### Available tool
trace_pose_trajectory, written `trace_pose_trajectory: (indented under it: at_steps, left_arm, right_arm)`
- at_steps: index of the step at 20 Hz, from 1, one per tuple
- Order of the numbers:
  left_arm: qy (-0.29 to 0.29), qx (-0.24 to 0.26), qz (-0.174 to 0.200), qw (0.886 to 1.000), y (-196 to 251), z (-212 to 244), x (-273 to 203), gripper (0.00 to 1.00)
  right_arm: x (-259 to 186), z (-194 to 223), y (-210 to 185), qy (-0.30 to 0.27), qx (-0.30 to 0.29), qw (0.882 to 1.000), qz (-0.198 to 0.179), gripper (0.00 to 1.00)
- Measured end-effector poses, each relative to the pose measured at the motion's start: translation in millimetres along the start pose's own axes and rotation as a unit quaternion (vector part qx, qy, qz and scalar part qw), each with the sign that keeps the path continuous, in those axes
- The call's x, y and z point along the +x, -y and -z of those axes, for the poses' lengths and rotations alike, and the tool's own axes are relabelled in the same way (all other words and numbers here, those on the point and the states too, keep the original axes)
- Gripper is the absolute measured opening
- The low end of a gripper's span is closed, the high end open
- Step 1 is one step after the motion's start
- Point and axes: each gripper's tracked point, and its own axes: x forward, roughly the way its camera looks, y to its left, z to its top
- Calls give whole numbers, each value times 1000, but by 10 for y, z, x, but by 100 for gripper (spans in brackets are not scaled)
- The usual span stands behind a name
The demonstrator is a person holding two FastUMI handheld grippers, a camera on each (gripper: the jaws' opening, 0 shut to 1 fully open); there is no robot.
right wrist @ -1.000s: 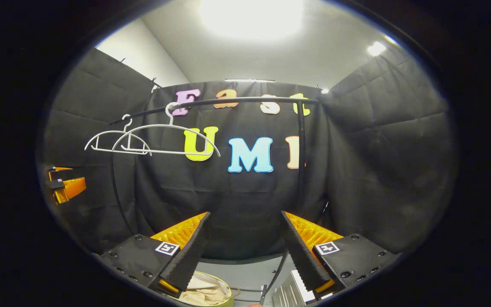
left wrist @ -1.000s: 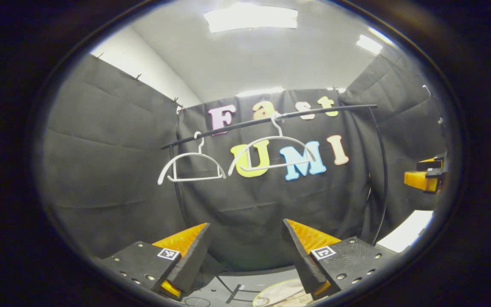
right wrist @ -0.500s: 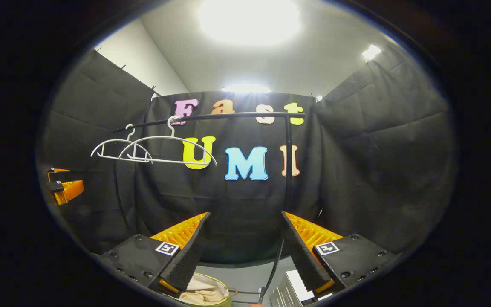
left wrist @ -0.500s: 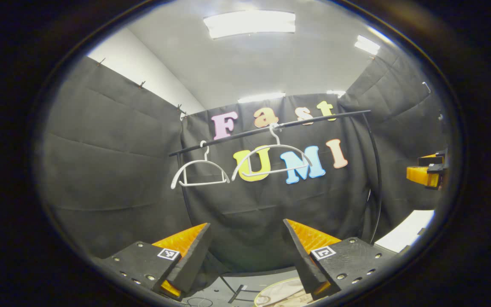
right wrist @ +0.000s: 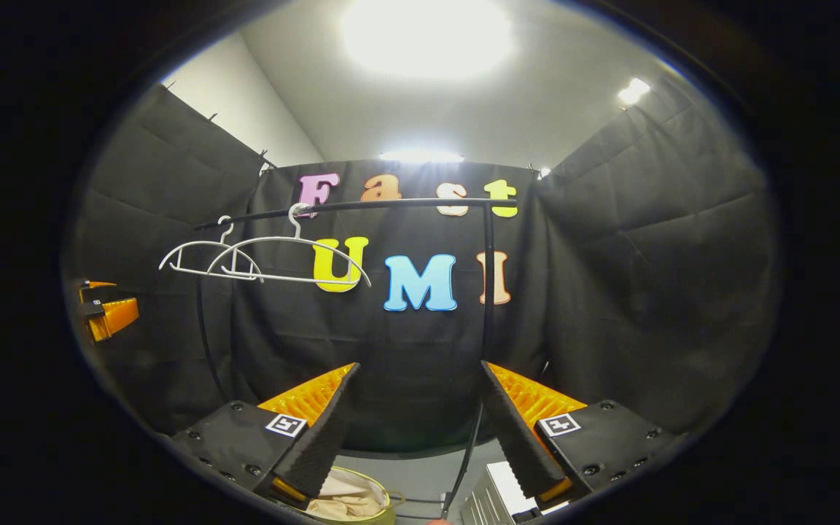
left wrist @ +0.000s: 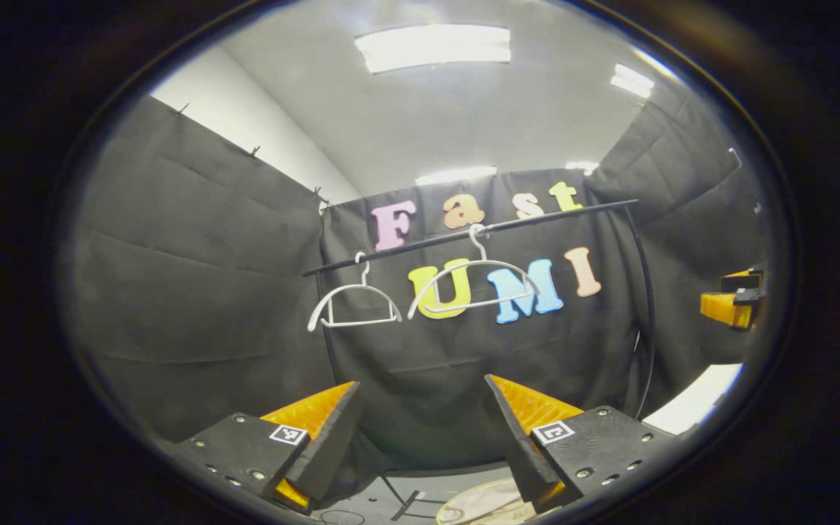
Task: Grasp the clothes on the hanger with both hands and then place them into the laundry hamper below.
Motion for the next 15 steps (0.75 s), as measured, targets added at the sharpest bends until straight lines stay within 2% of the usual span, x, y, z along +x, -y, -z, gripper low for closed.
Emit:
trace_pose_trajectory:
  at_steps: [1,2,5,6,7,9,12,15]
  left_arm:
    - [1,0,0,1000,-1,-5,10,96]
    - [1,0,0,1000,8,-6,7,96]
    - [1,-4,2,1000,22,1,22,96]
    - [1,-5,1,1000,26,-9,26,96]
    - [2,-6,2,1000,29,-2,38,96]
    - [3,-7,3,1000,35,-7,44,96]
    - [4,-8,5,1000,42,-7,59,96]
    - [2,-14,4,1000,31,13,31,96]
  right_arm:
    - [2,-2,17,1,0,1000,2,100]
    - [-8,-13,32,1,0,1000,3,97]
    - [12,-19,69,2,-2,1000,10,97]
    - [4,-15,79,2,-2,1000,12,100]
    - [4,-23,83,2,0,1000,13,97]
    - [9,-44,86,5,0,1000,15,100]
    - [24,-55,87,9,-3,1000,17,97]
    - [34,-66,74,10,-2,1000,18,100]
